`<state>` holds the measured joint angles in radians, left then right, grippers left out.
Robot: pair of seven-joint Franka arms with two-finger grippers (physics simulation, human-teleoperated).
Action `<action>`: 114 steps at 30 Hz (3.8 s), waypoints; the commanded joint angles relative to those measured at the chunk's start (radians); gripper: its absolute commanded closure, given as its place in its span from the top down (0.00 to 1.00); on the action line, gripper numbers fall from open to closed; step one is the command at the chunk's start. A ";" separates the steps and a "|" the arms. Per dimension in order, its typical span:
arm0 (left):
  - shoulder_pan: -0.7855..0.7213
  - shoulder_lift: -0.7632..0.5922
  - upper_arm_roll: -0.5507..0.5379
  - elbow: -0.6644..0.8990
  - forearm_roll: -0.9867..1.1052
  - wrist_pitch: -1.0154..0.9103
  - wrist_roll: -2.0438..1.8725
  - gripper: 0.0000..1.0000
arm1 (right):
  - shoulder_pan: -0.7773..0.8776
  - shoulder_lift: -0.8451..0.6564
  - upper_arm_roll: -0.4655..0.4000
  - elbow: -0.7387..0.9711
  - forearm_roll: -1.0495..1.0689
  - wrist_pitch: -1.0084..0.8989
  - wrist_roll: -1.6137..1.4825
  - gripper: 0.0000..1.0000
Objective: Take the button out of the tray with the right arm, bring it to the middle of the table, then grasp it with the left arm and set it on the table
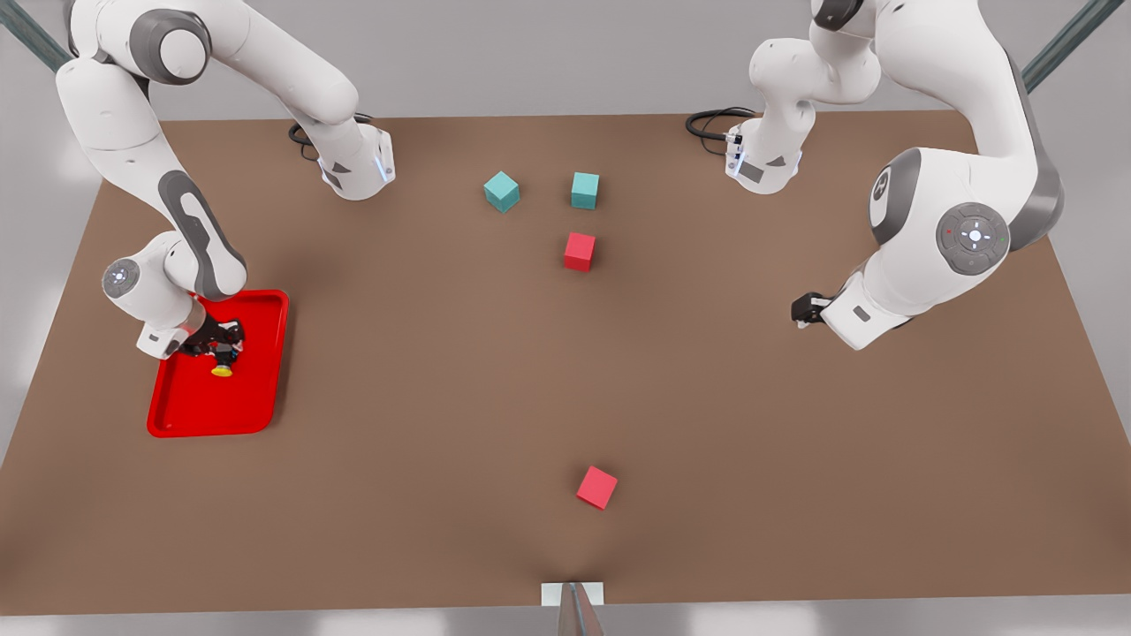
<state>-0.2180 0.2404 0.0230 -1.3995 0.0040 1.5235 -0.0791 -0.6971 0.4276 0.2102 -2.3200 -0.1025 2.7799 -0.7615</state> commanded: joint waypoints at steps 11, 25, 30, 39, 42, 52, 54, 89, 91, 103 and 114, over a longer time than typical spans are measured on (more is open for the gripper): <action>0.000 -0.001 0.000 0.000 0.001 0.000 0.001 1.00 | -0.050 -0.095 0.135 0.027 -0.002 -0.006 0.087 0.39; -0.003 0.002 0.000 0.000 0.002 0.001 0.001 1.00 | 0.473 -0.044 0.394 0.479 -0.062 -0.551 1.263 0.39; -0.003 0.008 0.000 0.000 0.002 0.006 0.001 1.00 | 0.729 0.126 0.393 0.714 -0.161 -0.632 1.703 0.40; -0.003 0.014 0.000 0.000 0.002 0.006 -0.001 1.00 | 1.248 0.537 0.193 1.364 -0.157 -0.735 2.160 0.43; -0.003 0.019 0.000 0.000 0.002 0.006 -0.001 1.00 | 1.361 0.608 0.153 1.467 -0.126 -0.726 2.242 0.43; -0.003 0.043 0.000 0.000 0.002 0.024 -0.002 1.00 | 1.483 0.701 0.051 1.469 -0.126 -0.560 2.317 0.44; -0.003 0.043 0.000 0.000 0.002 0.024 -0.002 1.00 | 1.487 0.705 0.044 1.469 -0.126 -0.557 2.315 0.44; -0.362 0.326 -0.020 -0.386 -0.094 0.865 0.206 1.00 | 0.748 -0.236 -0.203 0.965 -0.026 -1.306 0.827 1.00; -0.362 0.327 -0.032 -0.438 -0.093 0.934 0.263 1.00 | 0.737 -0.237 -0.204 0.972 0.026 -1.310 0.826 1.00; -0.363 0.405 -0.043 -0.463 -0.048 1.006 0.285 1.00 | 0.731 -0.236 -0.206 0.978 0.047 -1.316 0.821 1.00; -0.363 0.415 -0.046 -0.460 -0.048 1.004 0.285 1.00 | 0.734 -0.236 -0.206 0.978 0.044 -1.316 0.823 1.00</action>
<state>-0.5814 0.6571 -0.0230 -1.8605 -0.0466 2.5203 0.1465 0.0363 0.1929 0.0047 -1.3427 -0.0579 1.4656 0.2140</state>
